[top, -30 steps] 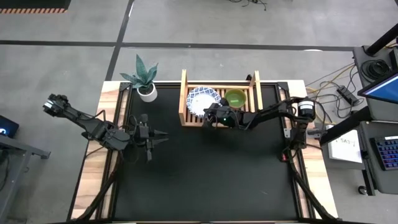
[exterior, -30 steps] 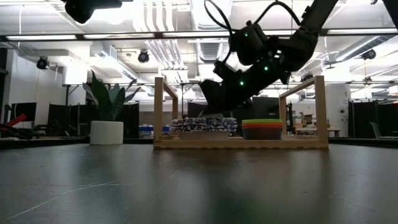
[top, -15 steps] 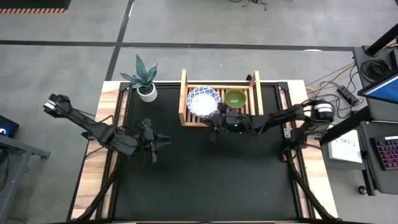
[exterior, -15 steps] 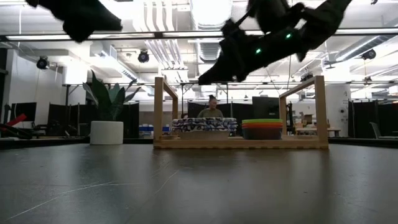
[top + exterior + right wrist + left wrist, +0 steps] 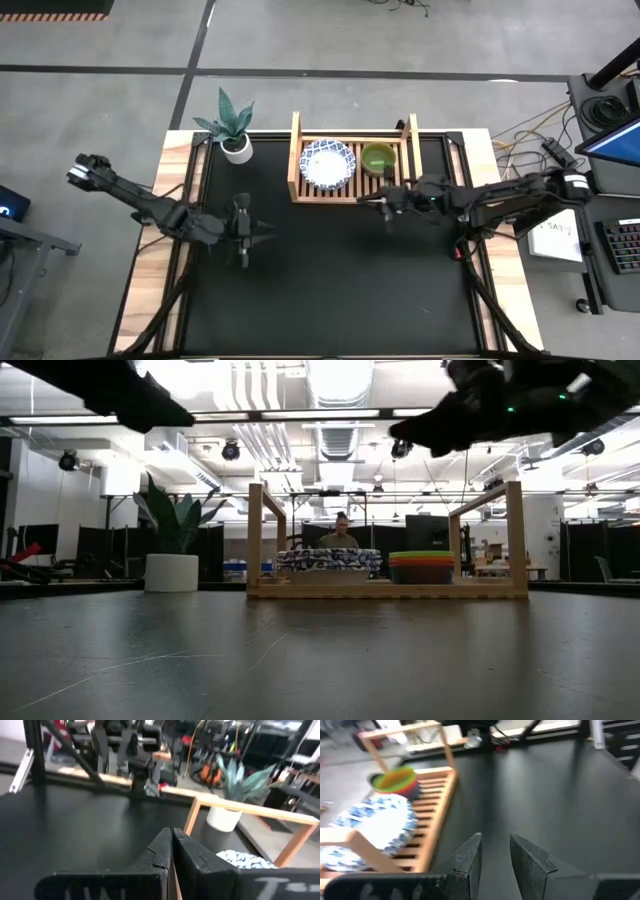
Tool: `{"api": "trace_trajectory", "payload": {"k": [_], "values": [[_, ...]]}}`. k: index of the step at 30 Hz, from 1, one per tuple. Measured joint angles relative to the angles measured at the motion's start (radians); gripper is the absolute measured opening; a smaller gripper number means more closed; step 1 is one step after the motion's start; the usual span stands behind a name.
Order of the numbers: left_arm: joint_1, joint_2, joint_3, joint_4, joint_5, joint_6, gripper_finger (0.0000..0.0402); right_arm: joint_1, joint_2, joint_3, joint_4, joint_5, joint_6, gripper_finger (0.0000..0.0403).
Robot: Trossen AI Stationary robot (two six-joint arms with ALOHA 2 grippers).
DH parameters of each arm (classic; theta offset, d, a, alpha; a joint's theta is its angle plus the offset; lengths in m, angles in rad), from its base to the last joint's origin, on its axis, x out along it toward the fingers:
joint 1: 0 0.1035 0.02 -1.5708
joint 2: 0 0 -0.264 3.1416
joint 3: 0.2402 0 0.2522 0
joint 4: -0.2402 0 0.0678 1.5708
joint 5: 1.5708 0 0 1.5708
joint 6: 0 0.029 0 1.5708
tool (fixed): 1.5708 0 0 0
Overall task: Place and stack bowls onto a shelf
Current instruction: Return to Home Position
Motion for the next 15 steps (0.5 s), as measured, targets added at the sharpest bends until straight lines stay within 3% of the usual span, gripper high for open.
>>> {"api": "trace_trajectory", "payload": {"k": [6, 15], "values": [[0.180, -0.094, 0.000, -0.075, 0.126, 0.107, 0.0084, -0.008, -0.148, -0.126, 0.066, -0.003, 0.018, 0.0009], [0.507, -0.252, -0.020, -0.120, 0.571, 0.190, 0.0076, -0.015, -0.326, -0.293, 0.129, -0.002, 0.049, 0.0009]]}}
